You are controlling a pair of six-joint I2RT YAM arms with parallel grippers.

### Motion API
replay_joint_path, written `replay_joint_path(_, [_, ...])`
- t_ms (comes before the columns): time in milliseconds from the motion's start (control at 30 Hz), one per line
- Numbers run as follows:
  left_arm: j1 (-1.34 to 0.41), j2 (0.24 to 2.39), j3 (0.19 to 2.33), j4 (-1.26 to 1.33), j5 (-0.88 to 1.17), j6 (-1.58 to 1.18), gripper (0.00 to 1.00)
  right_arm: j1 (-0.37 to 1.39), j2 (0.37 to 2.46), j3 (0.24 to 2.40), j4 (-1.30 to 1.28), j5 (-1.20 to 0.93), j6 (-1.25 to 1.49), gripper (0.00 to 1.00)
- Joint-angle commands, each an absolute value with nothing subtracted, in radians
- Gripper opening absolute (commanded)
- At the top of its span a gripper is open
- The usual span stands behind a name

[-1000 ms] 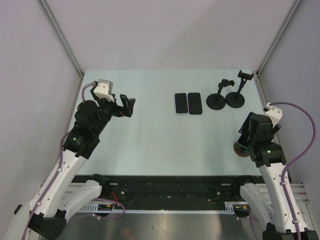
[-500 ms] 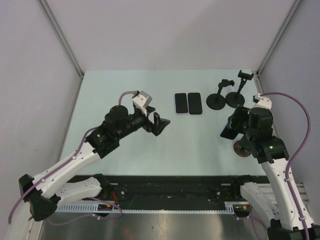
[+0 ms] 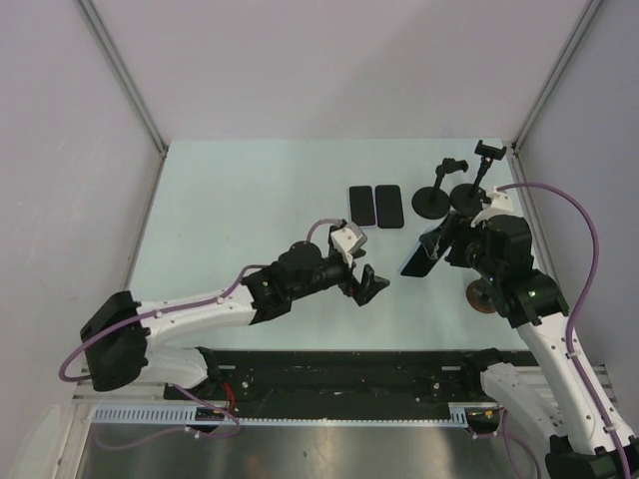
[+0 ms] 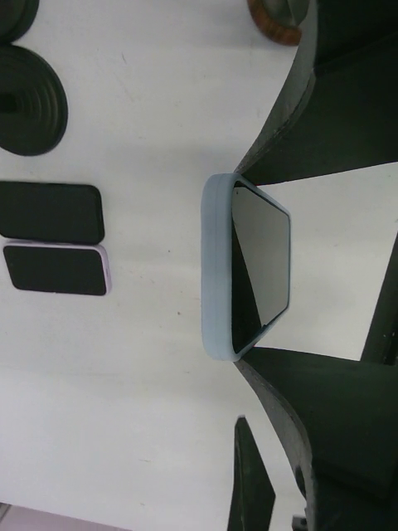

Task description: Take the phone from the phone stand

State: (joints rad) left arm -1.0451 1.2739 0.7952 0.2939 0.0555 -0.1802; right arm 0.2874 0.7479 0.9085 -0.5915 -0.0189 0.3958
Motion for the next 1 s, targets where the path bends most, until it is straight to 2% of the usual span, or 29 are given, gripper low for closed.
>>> replay_joint_path(0, [-1.081, 1.344, 0.778, 0.507, 0.038, -0.181, 1.0, 0.302, 0.715, 0.893, -0.468, -0.109, 0.431, 0.06])
replay_joint_path(333, [-1.091, 1.496, 0.79, 0.644, 0.081, -0.161, 0.93, 0.313, 0.69, 0.871, -0.425, -0.158, 0.445, 0.04])
replay_joint_path(533, [-1.091, 1.552, 0.801, 0.664, 0.08, -0.158, 0.82, 0.316, 0.681, 0.867, -0.425, -0.172, 0.442, 0.02])
replay_joint_path(567, [-1.091, 1.557, 0.802, 0.667, 0.084, -0.161, 0.74, 0.316, 0.683, 0.867, -0.423, -0.175, 0.443, 0.02])
replay_joint_path(633, [-1.091, 1.563, 0.807, 0.673, 0.092, -0.164, 0.68, 0.321, 0.684, 0.867, -0.42, -0.182, 0.445, 0.02])
replay_joint_path(667, [-1.091, 1.565, 0.808, 0.676, 0.094, -0.167, 0.62, 0.319, 0.686, 0.865, -0.417, -0.186, 0.446, 0.02])
replay_joint_path(833, [-1.091, 1.568, 0.813, 0.698, 0.107, -0.17, 0.47, 0.324, 0.69, 0.853, -0.414, -0.189, 0.452, 0.01])
replay_joint_path(933, [-1.091, 1.572, 0.815, 0.706, 0.112, -0.175, 0.35, 0.322, 0.692, 0.848, -0.408, -0.192, 0.457, 0.01])
replay_joint_path(967, [-1.091, 1.571, 0.815, 0.709, 0.113, -0.175, 0.26, 0.322, 0.693, 0.845, -0.408, -0.196, 0.46, 0.01])
